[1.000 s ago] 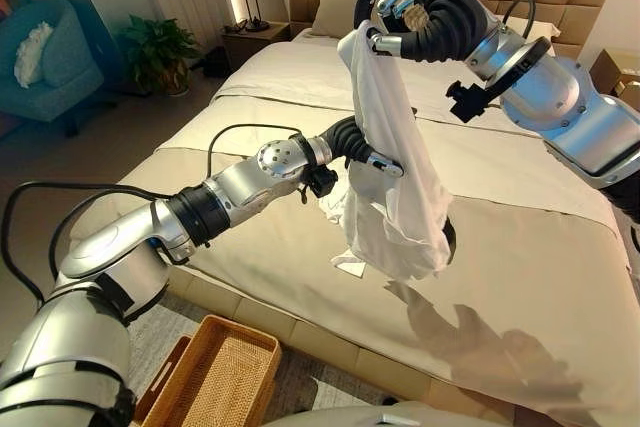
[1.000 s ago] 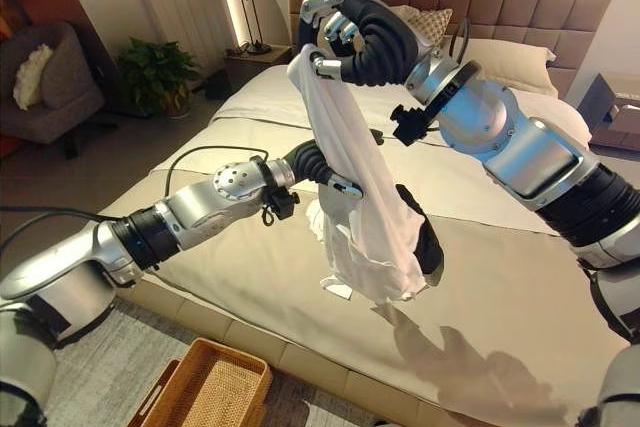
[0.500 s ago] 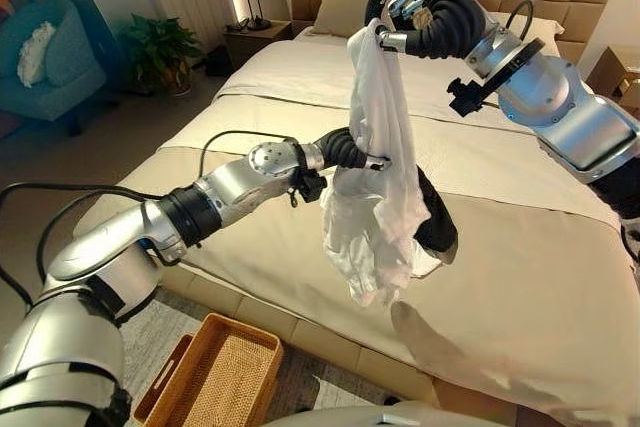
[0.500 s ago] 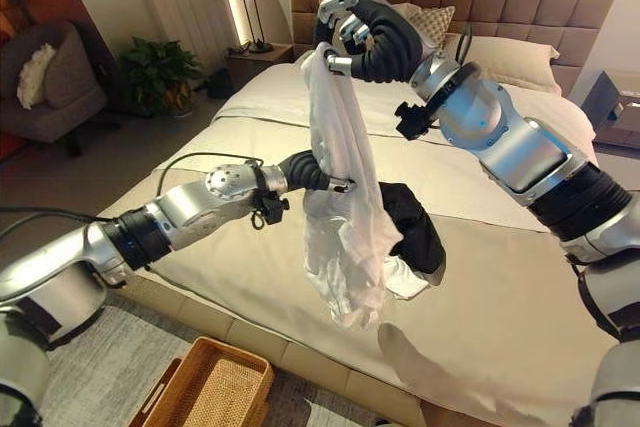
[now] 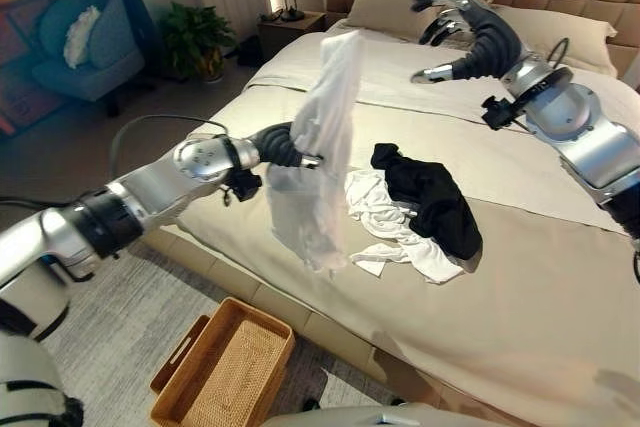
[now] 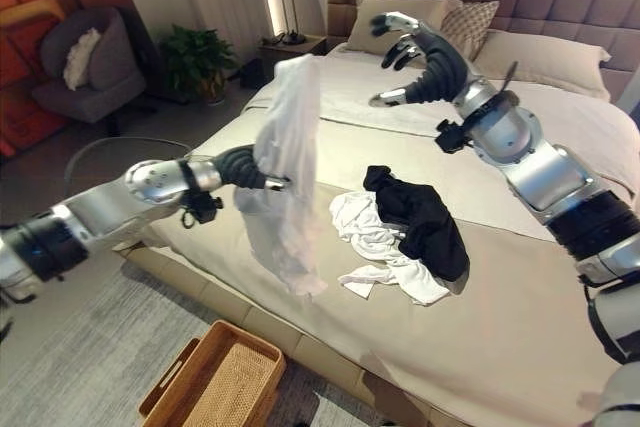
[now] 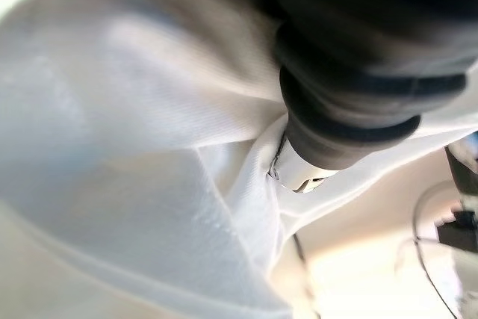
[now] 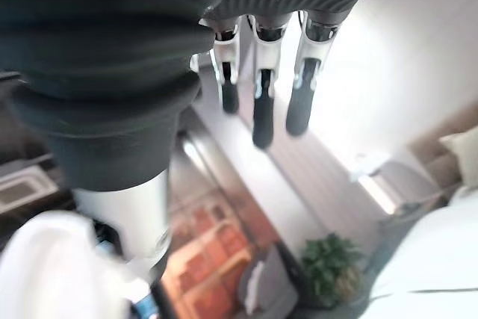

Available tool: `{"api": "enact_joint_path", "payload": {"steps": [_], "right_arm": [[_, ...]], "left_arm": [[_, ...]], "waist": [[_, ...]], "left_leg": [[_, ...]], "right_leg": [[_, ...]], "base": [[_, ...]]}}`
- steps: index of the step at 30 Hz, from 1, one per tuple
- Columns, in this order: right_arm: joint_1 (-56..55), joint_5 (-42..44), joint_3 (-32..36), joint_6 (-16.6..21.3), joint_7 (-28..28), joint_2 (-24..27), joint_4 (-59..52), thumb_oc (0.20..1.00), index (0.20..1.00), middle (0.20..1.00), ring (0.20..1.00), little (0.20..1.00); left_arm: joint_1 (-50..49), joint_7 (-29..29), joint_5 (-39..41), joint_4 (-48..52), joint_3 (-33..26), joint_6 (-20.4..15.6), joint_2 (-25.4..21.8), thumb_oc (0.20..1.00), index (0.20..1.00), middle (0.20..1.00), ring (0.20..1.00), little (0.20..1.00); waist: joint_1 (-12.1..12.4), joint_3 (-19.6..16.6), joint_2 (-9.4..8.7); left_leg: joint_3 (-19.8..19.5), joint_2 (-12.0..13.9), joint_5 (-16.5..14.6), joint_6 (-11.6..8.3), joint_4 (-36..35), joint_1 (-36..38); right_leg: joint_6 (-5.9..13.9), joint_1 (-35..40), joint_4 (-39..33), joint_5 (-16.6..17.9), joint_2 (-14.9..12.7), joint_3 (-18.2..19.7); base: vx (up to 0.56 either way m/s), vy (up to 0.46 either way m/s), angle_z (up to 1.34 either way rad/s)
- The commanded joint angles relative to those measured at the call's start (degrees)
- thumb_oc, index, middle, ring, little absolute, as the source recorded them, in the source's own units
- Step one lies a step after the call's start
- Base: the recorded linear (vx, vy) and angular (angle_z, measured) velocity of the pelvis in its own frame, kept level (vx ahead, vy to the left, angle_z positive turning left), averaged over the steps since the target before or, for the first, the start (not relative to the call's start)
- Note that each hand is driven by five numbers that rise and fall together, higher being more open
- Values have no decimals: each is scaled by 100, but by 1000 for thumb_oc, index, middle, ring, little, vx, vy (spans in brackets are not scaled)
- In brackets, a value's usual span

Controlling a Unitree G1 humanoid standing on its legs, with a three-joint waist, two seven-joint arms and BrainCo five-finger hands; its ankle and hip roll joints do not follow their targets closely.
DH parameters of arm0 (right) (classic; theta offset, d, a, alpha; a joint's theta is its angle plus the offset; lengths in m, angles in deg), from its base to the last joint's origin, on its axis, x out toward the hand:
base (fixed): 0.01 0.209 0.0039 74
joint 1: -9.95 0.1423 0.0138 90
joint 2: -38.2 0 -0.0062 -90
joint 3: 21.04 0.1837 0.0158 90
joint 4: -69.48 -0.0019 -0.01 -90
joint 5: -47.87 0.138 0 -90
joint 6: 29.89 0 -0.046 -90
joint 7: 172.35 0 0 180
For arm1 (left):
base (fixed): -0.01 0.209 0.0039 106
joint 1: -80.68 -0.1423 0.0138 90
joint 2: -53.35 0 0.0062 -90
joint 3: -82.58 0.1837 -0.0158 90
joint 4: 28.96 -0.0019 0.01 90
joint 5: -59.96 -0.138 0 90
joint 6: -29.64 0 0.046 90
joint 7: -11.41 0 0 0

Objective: Pick up clothes into the bucket

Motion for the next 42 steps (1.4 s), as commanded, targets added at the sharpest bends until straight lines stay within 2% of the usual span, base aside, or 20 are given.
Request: {"api": "enact_joint_path", "payload": {"steps": [1,2,3,4,5,6,8,14,15,22,23,27,29,32,33,36,37,38,39,42], "right_arm": [[-105,-55,615,-73,122,229,162,1000,1000,1000,1000,1000],[-271,-23,795,-140,150,223,359,1000,1000,1000,1000,1000],[-262,-25,779,-140,150,221,354,1000,1000,1000,1000,1000],[-474,18,965,-172,150,183,552,1000,1000,1000,1000,1000],[-440,17,920,-173,150,177,547,1000,1000,1000,1000,1000],[-712,10,1196,-218,193,81,759,1000,1000,1000,1000,1000],[-776,-38,1272,-256,214,3,942,1000,1000,1000,1000,1000],[-741,-225,1437,-445,463,-457,2125,1000,1000,1000,1000,1000],[-729,-226,1425,-443,463,-459,2130,1000,1000,1000,1000,1000],[-424,-1002,1766,-667,1153,-899,3221,1000,1000,1000,1000,1000],[-373,-1081,1868,-611,1354,-1016,3197,1000,1000,1000,1000,1000],[-459,-1191,2000,-576,1611,-1156,3230,1000,1000,1000,1000,1000],[-438,-1227,2057,-566,1750,-1233,3299,1000,1000,1000,1000,1000],[-307,-1245,2015,-570,1846,-1173,3389,1000,1000,1000,1000,1000],[-266,-1230,2047,-567,1956,-1105,3456,1000,1000,1000,1000,1000],[-240,-1243,2058,-587,2035,-1042,3491,1000,1000,1000,1000,1000],[-96,-1340,2025,-673,2256,-900,3694,1000,1000,1000,1000,1000],[-81,-1337,2029,-672,2261,-895,3697,1000,1000,1000,1000,1000],[-75,-1385,2068,-714,2492,-896,3843,1000,1000,1000,1000,1000],[17,-1364,2039,-737,2644,-821,3920,1000,1000,1000,1000,1000]], "left_arm": [[-277,643,-780,-228,-1322,-525,-548,200,200,200,200,200],[-611,906,-1132,-343,-1866,-601,-696,200,200,200,200,200],[-665,909,-1143,-325,-1915,-599,-700,200,200,200,200,200],[-1134,1108,-1428,-360,-2524,-659,-818,200,200,200,200,200],[-1256,1109,-1443,-322,-2638,-652,-827,200,200,200,200,200],[-1847,1382,-1760,-330,-3329,-679,-776,200,200,200,200,200],[-2422,1519,-2003,-272,-3962,-683,-662,200,200,200,200,200],[-3380,1846,-2633,-121,-4856,-619,-80,200,200,200,200,200],[-3399,1848,-2639,-110,-4876,-614,-77,200,200,200,200,200],[-3719,2552,-3812,-504,-5166,-402,1143,200,200,200,200,200],[-3587,2853,-4181,-939,-5137,-319,1435,200,200,200,200,200],[-3387,3327,-4566,-1508,-5083,-204,1751,200,200,200,200,200],[-3234,3645,-4733,-2087,-5055,-82,1931,200,200,200,200,200],[-3059,3788,-4745,-2422,-4975,-35,1925,200,200,200,200,200],[-2903,3889,-4724,-2669,-4924,9,1873,200,200,200,200,200],[-2795,3931,-4744,-2836,-4871,47,1800,200,200,200,200,200],[-2597,4126,-4685,-3165,-4785,143,1724,200,200,200,200,200],[-2576,4131,-4682,-3171,-4781,137,1723,200,200,200,200,200],[-2489,4284,-4673,-3440,-4721,202,1706,200,200,200,200,200],[-2264,4432,-4579,-3721,-4602,249,1617,200,200,200,200,200]], "waist": [[227,5,-354],[312,62,-357],[300,59,-349],[397,133,-367],[367,125,-349],[481,235,-359],[509,324,-335],[643,759,-227],[633,752,-226],[714,1316,-104],[675,1487,-125],[665,1694,-196],[614,1969,-294],[587,2126,-349],[520,2304,-409],[509,2320,-456],[441,2319,-525],[444,2320,-532],[387,2321,-576],[359,2321,-643]], "left_leg": [[-71,-203,-774,104,976,-330],[-104,-217,-762,105,1001,-395],[-104,-218,-764,105,1005,-398],[-144,-238,-754,112,1029,-449],[-145,-239,-755,112,1033,-455],[-201,-263,-750,127,1078,-540],[-249,-286,-748,144,1131,-625],[-468,-376,-659,189,1313,-1088],[-471,-379,-661,189,1323,-1103],[-659,-419,-631,239,1696,-1678],[-662,-385,-620,248,1797,-1884],[-588,-364,-753,271,2180,-2231],[-500,-358,-940,306,2753,-2639],[-453,-349,-1092,323,3166,-2955],[-402,-328,-1209,304,3599,-3377],[-377,-312,-1288,290,3850,-3612],[-332,-240,-1656,253,4369,-4099],[-296,-249,-1493,266,4357,-4216],[-258,-189,-1769,271,4691,-4496],[-192,-159,-1896,289,5054,-5069]], "right_leg": [[261,-307,465,84,-337,-185],[254,-341,500,59,-355,-227],[254,-342,503,57,-355,-227],[240,-381,552,37,-364,-260],[240,-387,559,33,-365,-261],[225,-459,625,25,-389,-292],[209,-547,716,4,-411,-312],[136,-1022,1139,-58,-516,-434],[136,-1036,1152,-64,-520,-436],[26,-1589,1632,-171,-619,-453],[6,-1827,1745,-194,-625,-389],[-36,-2170,1996,-281,-621,-244],[-77,-2526,2306,-330,-601,-99],[-113,-2831,2606,-408,-586,22],[-143,-3254,2992,-476,-575,109],[-157,-3474,3170,-520,-557,147],[-107,-3997,3566,-724,-463,280],[-148,-4094,3523,-571,-490,251],[-102,-4387,3774,-764,-413,363],[-66,-4915,4031,-834,-366,425]], "base": [[-42,6,17],[-22,8,15],[-42,13,19],[-20,5,20],[-59,18,14],[-59,17,20],[-51,18,16],[-110,26,20],[-82,19,27],[-63,22,20],[-85,26,2],[-45,19,-6],[-135,54,-24],[-104,59,-25],[-119,47,-15],[-42,42,-10],[-61,78,-12],[-10,114,-19],[-49,70,-31],[-25,54,-30]]}}
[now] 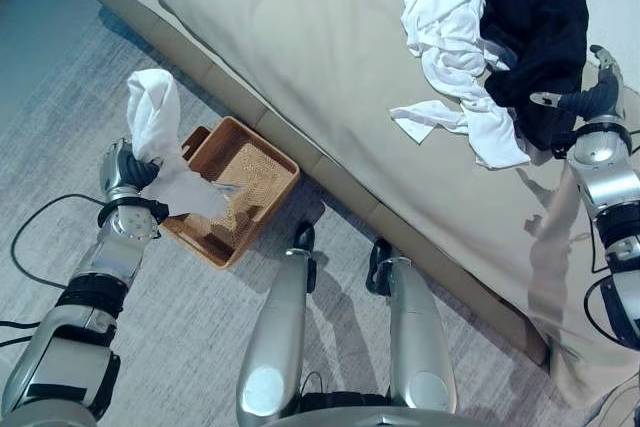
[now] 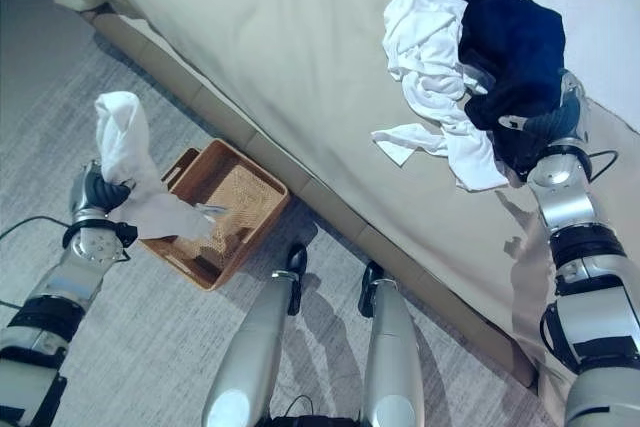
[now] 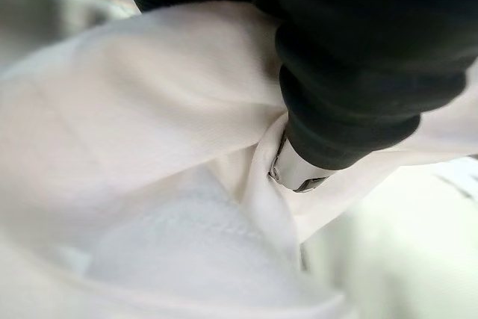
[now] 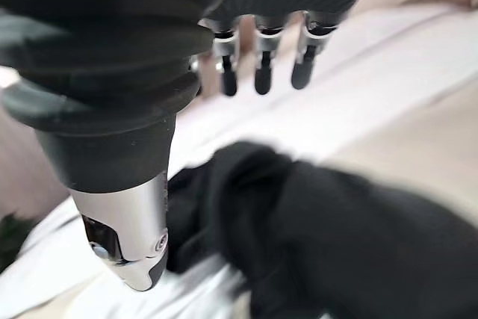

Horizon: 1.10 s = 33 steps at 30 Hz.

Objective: Pick up clothes into the bucket

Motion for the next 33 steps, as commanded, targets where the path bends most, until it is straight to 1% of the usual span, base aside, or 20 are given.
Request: {"api": "enact_joint_path", "payload": {"steps": [1,2,4,7,8,9,11,12,13,14,15,22,23,27,28,29,30,31,32,33], "right_arm": [[199,-85,43,63,397,251,125,1000,1000,1000,1000,1000],[308,79,-38,90,418,280,393,1000,1000,1000,1000,1000],[378,220,-96,129,458,295,518,1000,1000,1000,1000,1000],[494,388,-238,202,387,328,662,1000,1000,1000,1000,1000],[539,461,-297,206,385,356,739,1000,1000,1000,1000,1000],[701,511,-437,234,343,389,721,1000,1000,1000,1000,1000],[822,542,-542,253,338,389,773,1000,1000,1000,1000,1000],[1032,625,-722,294,288,396,823,1000,1000,1000,1000,1000],[1175,660,-868,309,242,419,925,1000,1000,1000,1000,1000],[1208,668,-888,317,236,423,949,1000,1000,1000,1000,1000],[1359,707,-995,349,223,409,945,1000,1000,1000,1000,1000],[2093,1038,-1492,486,87,412,1264,1000,1000,1000,1000,1000],[2296,1156,-1598,483,39,374,1375,1000,1000,1000,1000,1000],[2542,1342,-1756,497,-66,380,1528,1000,1000,1000,1000,1000],[2604,1432,-1866,474,-249,434,1652,1000,1000,1000,1000,1000],[2625,1438,-1886,478,-257,433,1666,1000,1000,1000,1000,1000],[2629,1585,-1947,449,-482,441,1714,595,595,595,595,595],[2662,1616,-2053,404,-631,460,1790,423,423,423,423,423],[2681,1622,-2074,407,-639,458,1803,213,213,213,213,213],[2725,1734,-2087,385,-699,471,1840,200,200,200,200,200]], "left_arm": [[215,406,-52,-241,-111,-3,-275,200,200,200,200,200],[451,413,46,-592,55,7,-300,200,200,200,200,200],[620,450,59,-631,210,49,-321,200,200,200,200,200],[810,399,120,-871,358,35,-386,200,200,200,200,200],[875,422,112,-798,420,70,-426,200,200,200,200,200],[990,353,184,-1072,504,80,-464,200,200,200,200,200],[1140,321,219,-1232,599,79,-496,200,200,200,200,200],[1277,228,268,-1383,752,99,-503,369,369,369,369,369],[1387,150,293,-1578,864,113,-511,570,570,570,570,570],[1413,147,299,-1602,874,103,-506,664,664,664,664,664],[1506,89,299,-1698,982,110,-511,1000,1000,1000,1000,1000],[2029,-368,311,-2308,1495,268,-348,1000,1000,1000,1000,1000],[2101,-469,408,-2528,1515,337,-227,1000,1000,1000,1000,1000],[2218,-448,334,-2517,1621,326,-196,1000,1000,1000,1000,1000],[2164,-385,315,-2434,1604,292,-204,1000,1000,1000,1000,1000],[2159,-384,315,-2434,1595,291,-200,1000,1000,1000,1000,1000],[1962,-347,372,-2410,1446,261,-133,1000,1000,1000,1000,1000],[1887,-363,383,-2400,1424,243,-117,1000,1000,1000,1000,1000],[1879,-363,383,-2397,1413,242,-114,1000,1000,1000,1000,1000],[1745,-348,422,-2323,1320,211,-45,1000,1000,1000,1000,1000]], "waist": [[-50,-107,-173],[-82,-107,-211],[-108,-107,-236],[-134,-107,-257],[-143,-107,-250],[-165,-107,-277],[-178,-107,-295],[-182,-107,-306],[-193,-107,-317],[-195,-107,-313],[-208,-107,-311],[-237,-107,-296],[-221,-107,-310],[-193,-107,-285],[-147,-107,-279],[-153,-107,-273],[-113,-107,-283],[-97,-107,-286],[-104,-107,-281],[-76,-107,-280]], "left_leg": [[82,-47,-711,167,579,62],[92,-51,-753,175,711,-204],[102,-62,-798,182,857,-501],[130,-71,-830,190,994,-782],[138,-83,-863,190,1058,-897],[148,-70,-876,198,1105,-1054],[174,-62,-888,198,1142,-1128],[193,-54,-899,199,1191,-1252],[186,-65,-903,200,1234,-1341],[188,-66,-905,200,1242,-1356],[191,-75,-914,205,1290,-1443],[218,-117,-900,205,1340,-1748],[220,-119,-892,215,1329,-1770],[223,-135,-863,222,1299,-1813],[209,-152,-830,225,1244,-1783],[208,-153,-828,225,1240,-1781],[197,-170,-794,214,1179,-1745],[187,-177,-770,208,1121,-1710],[187,-177,-767,207,1114,-1705],[173,-185,-751,202,1070,-1666]], "right_leg": [[343,99,-375,414,-126,202],[355,-164,-264,395,-149,189],[366,-445,-145,375,-170,198],[385,-740,-13,367,-191,187],[388,-852,31,360,-203,193],[409,-1035,72,383,-207,194],[414,-1105,79,383,-204,200],[413,-1214,110,380,-227,190],[409,-1315,144,383,-227,206],[409,-1332,154,380,-228,209],[410,-1423,209,378,-236,207],[398,-1748,288,410,-275,227],[388,-1763,267,430,-282,225],[386,-1808,229,467,-272,235],[379,-1794,203,479,-288,228],[379,-1792,199,480,-289,227],[369,-1772,158,503,-300,243],[359,-1747,128,507,-304,247],[358,-1742,123,510,-305,246],[350,-1709,86,516,-308,251]], "base": [[-35,34,-9],[-20,29,-13],[-7,39,-9],[0,0,0],[19,44,-2],[20,39,-2],[14,22,-4],[0,0,0],[0,0,0],[0,0,0],[0,0,0],[-2,14,3],[0,0,0],[0,0,0],[0,0,0],[0,0,0],[-17,-36,4],[-17,-37,4],[-9,-33,5],[-6,-34,3]]}}
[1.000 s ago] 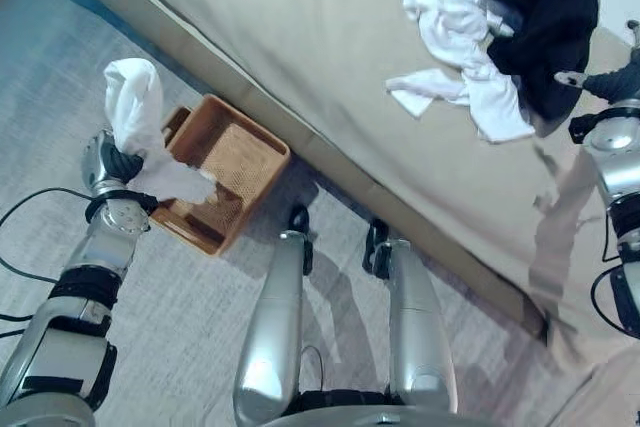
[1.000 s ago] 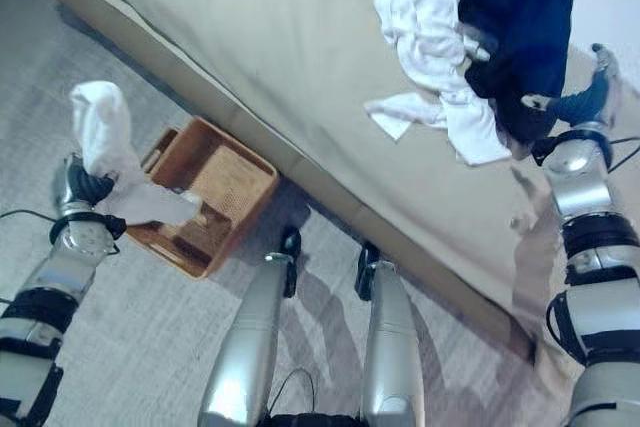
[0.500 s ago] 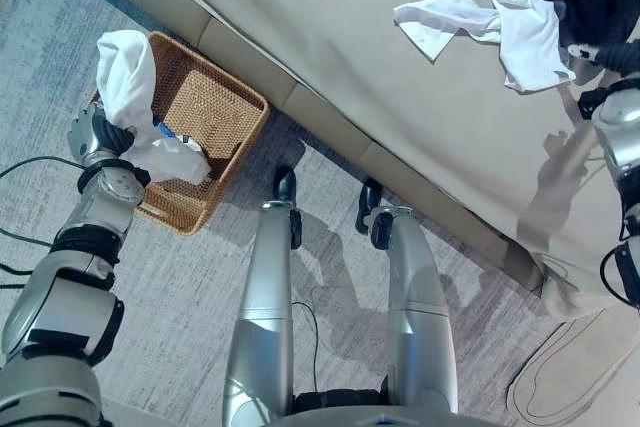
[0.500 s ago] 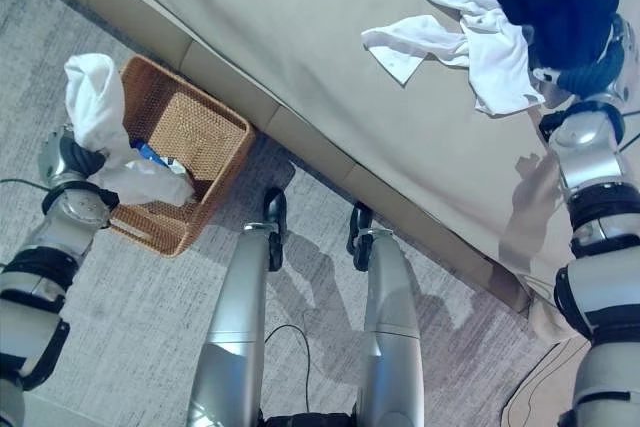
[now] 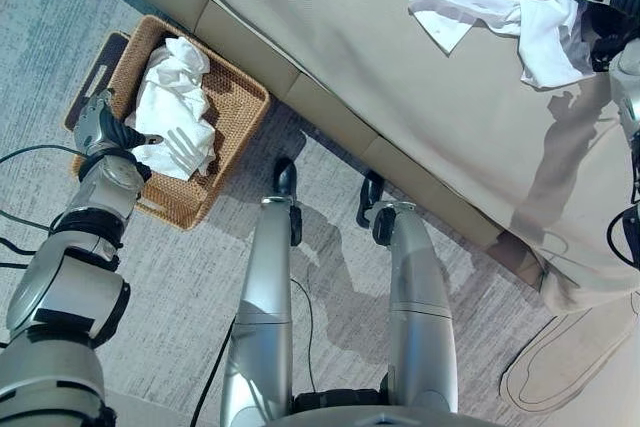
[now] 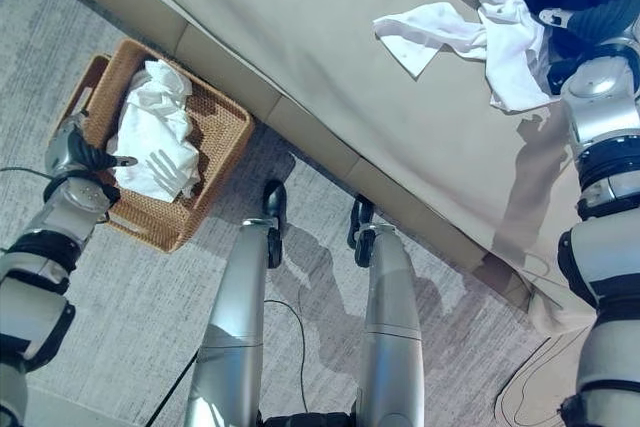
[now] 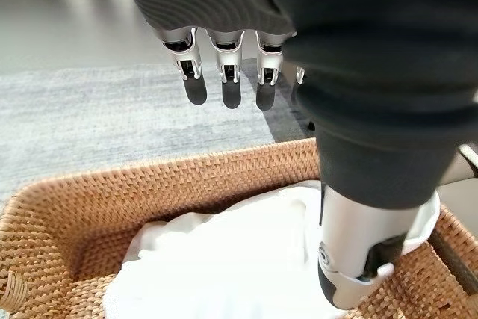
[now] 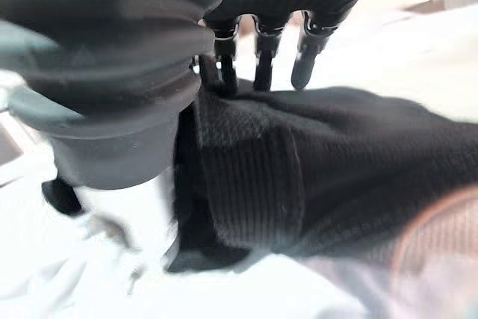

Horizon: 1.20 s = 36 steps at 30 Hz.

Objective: Pick up clothes into the bucket

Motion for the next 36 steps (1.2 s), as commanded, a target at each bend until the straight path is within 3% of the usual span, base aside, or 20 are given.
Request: {"api": "enact_joint_path", "payload": {"steps": [1,6,12,19,24,26,31,36], "right_arm": [[238,397,-30,108,-160,379,398,200,200,200,200,200],[-68,560,299,81,-369,570,521,200,200,200,200,200],[-404,510,689,105,-284,687,416,200,200,200,200,200],[-865,336,1292,175,71,971,-160,200,200,200,200,200],[-1243,107,1832,274,468,1154,-758,200,200,200,200,200],[-1518,-120,2088,301,656,1204,-1352,200,200,200,200,200],[-2111,-544,2483,469,809,1207,-2507,200,200,200,200,200],[-2666,-655,2614,630,440,1123,-3667,200,200,200,200,200]], "left_arm": [[-373,197,220,-38,-328,-139,96,1000,1000,1000,1000,1000],[-1563,322,604,599,-1184,-405,478,1000,1000,1000,1000,1000],[-2411,370,779,1209,-1670,-548,907,1000,1000,1000,1000,1000],[-3309,616,850,2193,-2355,-754,1321,1000,1000,1000,1000,1000],[-3667,871,649,2912,-2773,-877,1358,1000,1000,1000,1000,1000],[-3845,939,531,3316,-2943,-932,1349,1000,1000,1000,1000,1000],[-3963,780,309,4160,-2983,-1076,1215,1000,1000,1000,1000,1000],[-3984,293,67,5257,-2776,-1209,1075,1000,1000,1000,1000,1000]], "waist": [[275,-137,-41],[403,-137,17],[481,-137,106],[567,-137,206],[587,-137,232],[553,-138,215],[464,-428,179],[374,-978,79]], "left_leg": [[57,-93,-666,83,5,575],[-2,-153,-524,68,-315,909],[-50,-204,-335,44,-711,1287],[-131,-276,33,-36,-1590,2167],[-189,-250,299,-88,-2339,3035],[-172,-234,534,-93,-2631,3362],[-175,-133,655,-152,-3249,4268],[-53,15,751,-196,-3986,5191]], "right_leg": [[362,438,-844,475,-149,132],[304,725,-1008,479,-149,101],[282,1054,-1215,501,-175,72],[270,1899,-1869,689,-165,-72],[312,2796,-2512,856,-104,-213],[296,3138,-2845,1102,-99,-304],[351,4084,-3550,1272,10,-378],[412,4986,-4377,1449,226,-381]], "base": [[-11,-42,3],[-22,-43,5],[-36,-40,11],[-46,-47,14],[-45,-61,5],[-70,-54,12],[70,-48,-6],[121,-49,-17]]}}
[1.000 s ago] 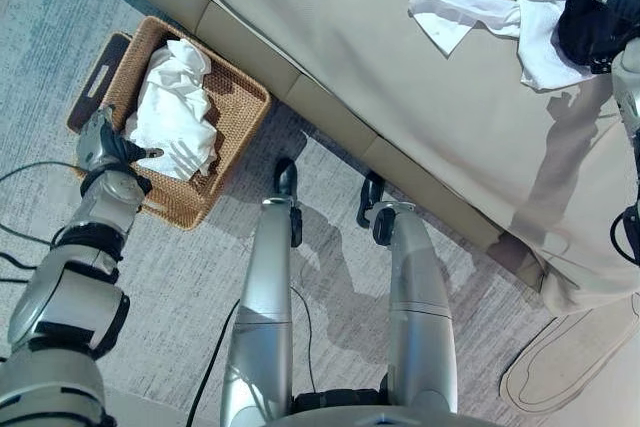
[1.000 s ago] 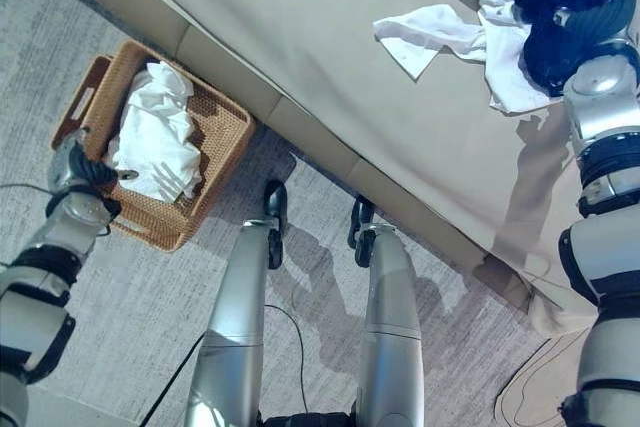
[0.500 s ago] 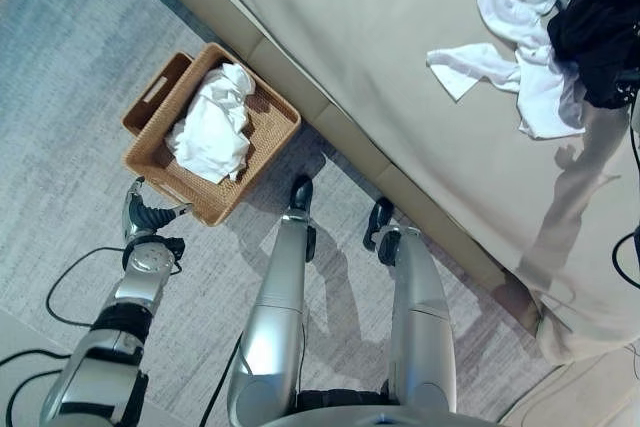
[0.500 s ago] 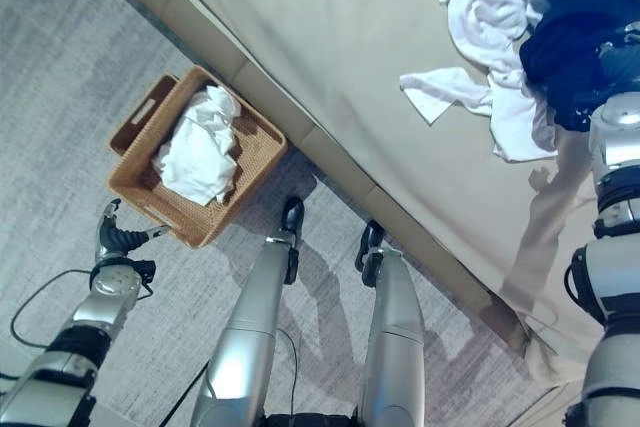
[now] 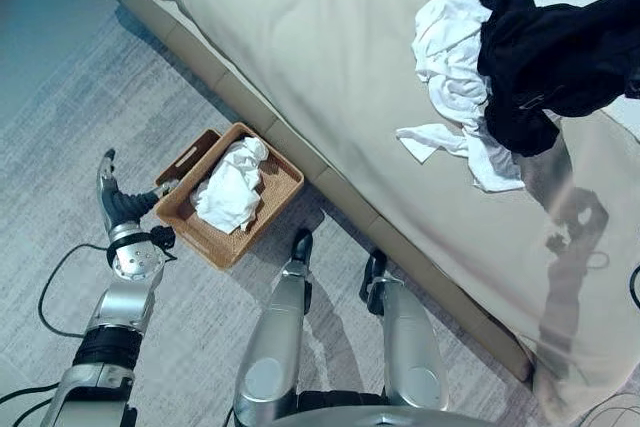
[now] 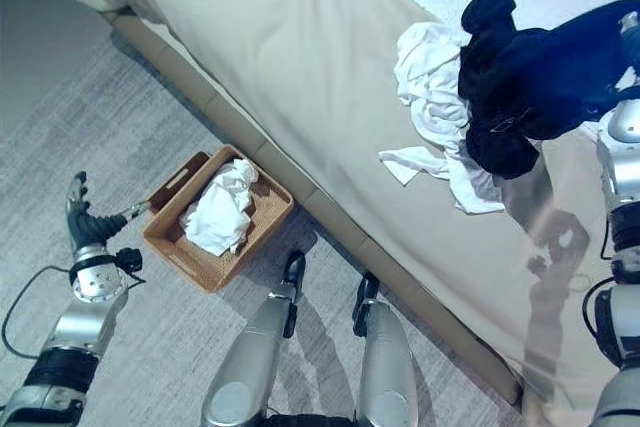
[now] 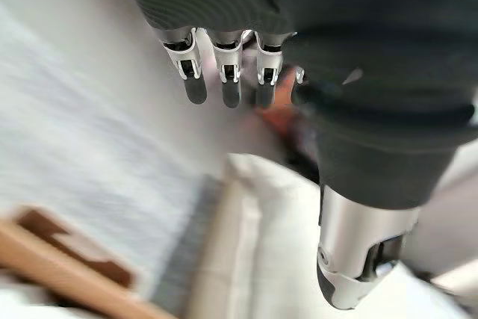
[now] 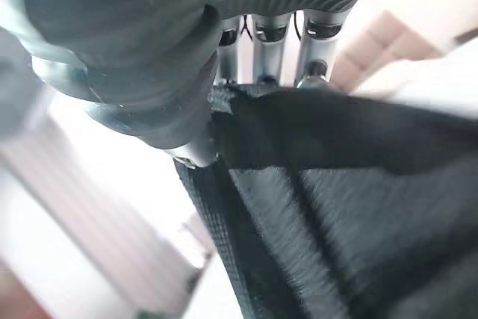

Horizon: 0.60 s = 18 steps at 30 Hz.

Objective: Pick up clothes into the bucket

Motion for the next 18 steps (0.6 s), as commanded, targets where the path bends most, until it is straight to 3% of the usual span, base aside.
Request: {"api": "enact_joint_path", "payload": {"steps": [1,8,18], "right_arm": [[-19,-146,-86,449,-64,416,-346,200,200,200,200,200],[-343,-51,-398,486,-953,548,-1587,200,200,200,200,200],[-137,59,-1030,462,-1601,359,-2561,200,200,200,200,200]], "left_arm": [[-123,-252,-373,294,125,-377,-59,1000,1000,1000,1000,1000],[317,-1417,197,1102,890,-532,-220,1000,1000,1000,1000,1000],[1539,-2236,1025,1047,2150,-461,-59,1000,1000,1000,1000,1000]], "waist": [[-203,-912,-11],[-409,-1610,-48],[-617,-2178,21]], "left_leg": [[75,-8,-397,-17,177,26],[203,160,-227,-119,-567,869],[352,314,-366,-184,-772,1635]], "right_leg": [[204,308,-1232,856,118,2],[218,1084,-1829,862,287,-25],[213,1920,-2189,764,380,43]], "base": [[117,-44,-21],[110,-46,-7],[115,-32,-8]]}}
